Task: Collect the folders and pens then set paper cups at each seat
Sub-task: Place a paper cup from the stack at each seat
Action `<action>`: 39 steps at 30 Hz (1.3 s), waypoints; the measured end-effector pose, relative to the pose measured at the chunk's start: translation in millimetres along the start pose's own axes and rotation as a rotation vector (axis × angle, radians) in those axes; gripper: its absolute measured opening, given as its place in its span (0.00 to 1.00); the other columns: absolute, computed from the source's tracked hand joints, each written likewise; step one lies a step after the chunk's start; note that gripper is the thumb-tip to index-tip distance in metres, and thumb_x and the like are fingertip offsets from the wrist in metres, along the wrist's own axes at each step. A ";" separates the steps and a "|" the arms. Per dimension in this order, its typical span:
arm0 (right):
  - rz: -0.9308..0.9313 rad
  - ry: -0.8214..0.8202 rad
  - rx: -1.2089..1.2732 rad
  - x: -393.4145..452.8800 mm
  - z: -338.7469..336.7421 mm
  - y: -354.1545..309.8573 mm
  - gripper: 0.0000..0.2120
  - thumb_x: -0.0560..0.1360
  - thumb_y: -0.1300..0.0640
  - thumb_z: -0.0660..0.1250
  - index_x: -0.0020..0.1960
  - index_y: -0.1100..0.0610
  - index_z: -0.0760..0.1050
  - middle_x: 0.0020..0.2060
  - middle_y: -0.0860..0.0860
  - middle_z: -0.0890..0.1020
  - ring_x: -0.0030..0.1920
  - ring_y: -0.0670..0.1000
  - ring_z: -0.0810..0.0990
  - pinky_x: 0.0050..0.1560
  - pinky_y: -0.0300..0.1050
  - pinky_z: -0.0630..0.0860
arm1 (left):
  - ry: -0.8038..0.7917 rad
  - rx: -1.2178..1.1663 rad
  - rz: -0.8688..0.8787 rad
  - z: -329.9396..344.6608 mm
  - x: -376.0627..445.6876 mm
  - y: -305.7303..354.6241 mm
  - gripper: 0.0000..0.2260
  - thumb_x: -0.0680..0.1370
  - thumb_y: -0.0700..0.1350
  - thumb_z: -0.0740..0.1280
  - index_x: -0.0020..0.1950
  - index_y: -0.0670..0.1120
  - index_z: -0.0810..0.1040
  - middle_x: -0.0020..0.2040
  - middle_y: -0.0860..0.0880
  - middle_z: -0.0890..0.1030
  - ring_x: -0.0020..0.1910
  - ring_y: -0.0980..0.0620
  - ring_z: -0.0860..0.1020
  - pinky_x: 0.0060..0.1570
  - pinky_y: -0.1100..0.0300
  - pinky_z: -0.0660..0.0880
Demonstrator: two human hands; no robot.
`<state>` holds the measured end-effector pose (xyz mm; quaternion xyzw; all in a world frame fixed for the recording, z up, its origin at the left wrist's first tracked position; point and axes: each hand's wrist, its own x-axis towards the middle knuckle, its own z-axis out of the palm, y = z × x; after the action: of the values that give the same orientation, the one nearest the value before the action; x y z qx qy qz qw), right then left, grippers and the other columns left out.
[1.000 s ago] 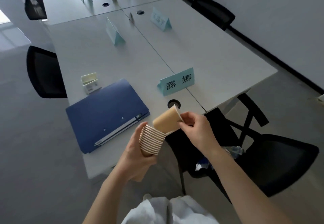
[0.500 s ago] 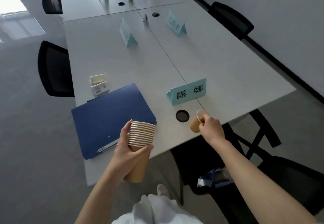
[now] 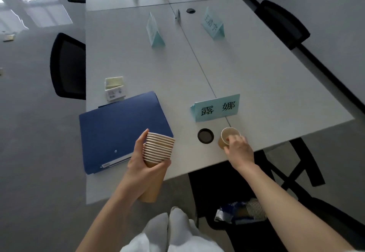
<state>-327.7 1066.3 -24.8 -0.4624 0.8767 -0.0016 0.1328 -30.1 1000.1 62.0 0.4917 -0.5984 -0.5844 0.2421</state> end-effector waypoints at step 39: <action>-0.797 -0.528 0.671 -128.1 -5.0 -581.3 0.10 0.74 0.65 0.69 0.55 0.61 0.81 0.48 0.53 0.85 0.48 0.47 0.84 0.54 0.42 0.80 | 0.230 0.225 -0.045 -443.9 -44.9 -111.2 0.35 0.60 0.60 0.78 0.65 0.65 0.70 0.48 0.55 0.81 0.43 0.54 0.82 0.44 0.53 0.82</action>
<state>211.0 836.9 82.7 -0.6742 0.5238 -0.2137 0.4749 405.5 853.0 59.2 0.5927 -0.6173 -0.4588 0.2392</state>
